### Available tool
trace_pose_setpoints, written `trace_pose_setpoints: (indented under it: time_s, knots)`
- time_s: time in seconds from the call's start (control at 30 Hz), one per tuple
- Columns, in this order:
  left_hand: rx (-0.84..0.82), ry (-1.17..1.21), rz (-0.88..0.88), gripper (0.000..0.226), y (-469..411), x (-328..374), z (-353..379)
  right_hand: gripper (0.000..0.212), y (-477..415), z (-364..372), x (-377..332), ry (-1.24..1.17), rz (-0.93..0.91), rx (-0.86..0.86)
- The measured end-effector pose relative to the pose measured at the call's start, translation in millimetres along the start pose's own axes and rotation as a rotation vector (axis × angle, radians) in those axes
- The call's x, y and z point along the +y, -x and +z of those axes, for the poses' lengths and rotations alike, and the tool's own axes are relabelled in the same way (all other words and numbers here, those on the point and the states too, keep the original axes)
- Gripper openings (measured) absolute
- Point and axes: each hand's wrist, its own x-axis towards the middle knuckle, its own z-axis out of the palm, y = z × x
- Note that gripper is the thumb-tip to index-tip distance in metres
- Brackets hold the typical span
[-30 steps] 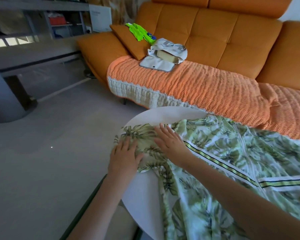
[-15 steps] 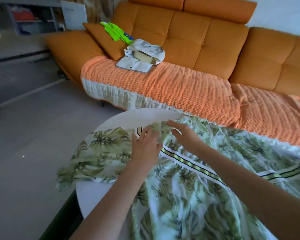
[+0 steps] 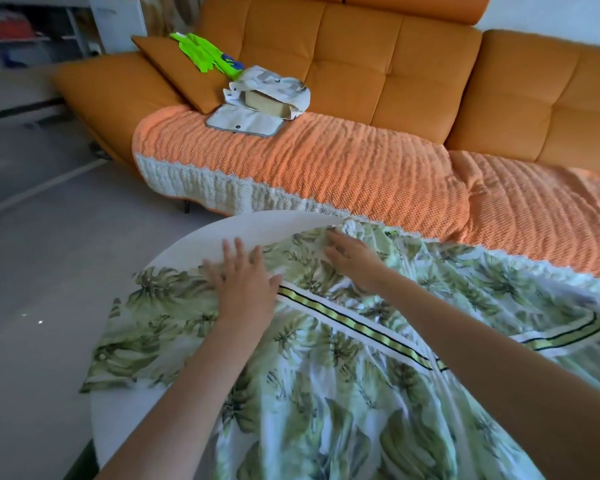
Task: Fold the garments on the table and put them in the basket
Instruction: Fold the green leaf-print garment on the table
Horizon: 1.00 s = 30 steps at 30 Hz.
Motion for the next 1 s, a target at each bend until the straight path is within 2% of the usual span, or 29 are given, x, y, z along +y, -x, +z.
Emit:
trace_pose_setpoints:
  time_s: [0.07,0.13,0.2,0.33,0.43,0.63,0.77,0.8,0.87,0.9,0.93,1.0]
  knots:
    - [0.061,0.076,0.162,0.053,0,31,-5,0.037,2,-21,11,-0.191,0.088,0.145]
    - [0.066,0.21,0.276,0.045,-1,66,-7,0.032,-4,-43,31,-0.222,0.185,0.309]
    - [0.036,0.305,0.347,0.045,-4,99,-3,0.032,-12,-62,50,-0.204,0.268,0.378]
    - [-0.051,0.328,0.437,0.047,-6,131,32,0.027,-31,-83,72,-0.162,0.363,0.301]
    - [-0.027,0.293,0.438,0.046,-11,133,50,0.03,-51,-86,74,-0.118,0.382,0.24]
    - [0.019,0.33,0.424,0.044,-18,132,53,0.051,-93,-71,61,-0.076,0.434,0.167]
    - [0.019,0.302,0.432,0.045,-17,133,54,0.074,-112,-53,55,-0.051,0.477,0.118]
    - [0.023,0.307,0.431,0.045,-17,133,55,0.069,-116,-48,55,-0.06,0.49,0.087]
    - [0.032,0.325,0.424,0.045,-17,133,54,0.037,-125,-42,59,-0.126,0.484,0.036]
    - [0.039,0.331,0.418,0.045,-17,132,53,0.026,-126,-42,59,-0.241,0.523,0.071]
    - [0.044,0.332,0.415,0.045,-18,132,53,0.028,-126,-45,57,-0.304,0.572,0.07]
    - [0.039,0.343,0.41,0.044,-19,132,54,0.028,-125,-52,59,-0.403,0.547,0.165]
